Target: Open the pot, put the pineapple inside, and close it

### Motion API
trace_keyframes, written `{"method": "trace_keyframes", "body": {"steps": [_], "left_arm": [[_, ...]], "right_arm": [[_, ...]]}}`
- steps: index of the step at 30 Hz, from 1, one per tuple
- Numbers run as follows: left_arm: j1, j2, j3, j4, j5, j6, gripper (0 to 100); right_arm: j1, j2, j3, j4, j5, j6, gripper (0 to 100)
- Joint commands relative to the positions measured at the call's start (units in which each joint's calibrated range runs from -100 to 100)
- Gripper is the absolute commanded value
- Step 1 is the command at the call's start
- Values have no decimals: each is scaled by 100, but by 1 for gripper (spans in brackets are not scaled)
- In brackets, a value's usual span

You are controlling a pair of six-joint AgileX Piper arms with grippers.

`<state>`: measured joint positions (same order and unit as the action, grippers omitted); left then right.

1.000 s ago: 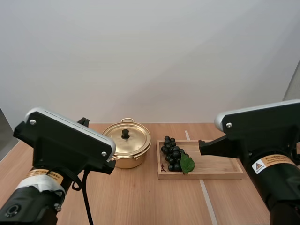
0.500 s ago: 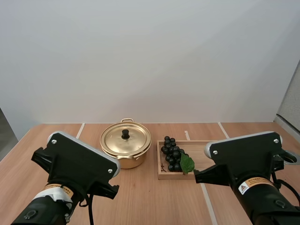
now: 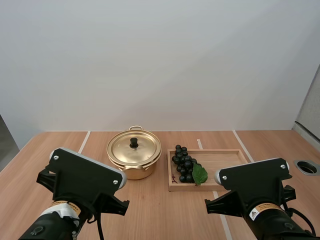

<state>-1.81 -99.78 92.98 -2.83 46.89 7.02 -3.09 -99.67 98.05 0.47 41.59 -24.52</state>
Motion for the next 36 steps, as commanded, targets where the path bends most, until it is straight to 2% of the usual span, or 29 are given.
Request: {"method": "trace_keyframes", "body": {"steps": [1, 5, 30, 32, 36], "left_arm": [[8, -22, 75, -168, -360, -97, 0], [8, -22, 170, -564, -784, -96, 0], [8, -22, 200, -420, -732, -86, 0], [8, -22, 200, -199, -465, -83, 0], [8, -22, 216, 743, 182, -577, 0]], "right_arm": [[-22, -33, 166, 127, -364, -46, 0], [-22, -33, 195, 238, -577, -46, 0], [24, -33, 195, 238, -624, -46, 0], [24, -33, 195, 238, -624, -46, 0], [24, -33, 195, 238, -624, -46, 0]]}}
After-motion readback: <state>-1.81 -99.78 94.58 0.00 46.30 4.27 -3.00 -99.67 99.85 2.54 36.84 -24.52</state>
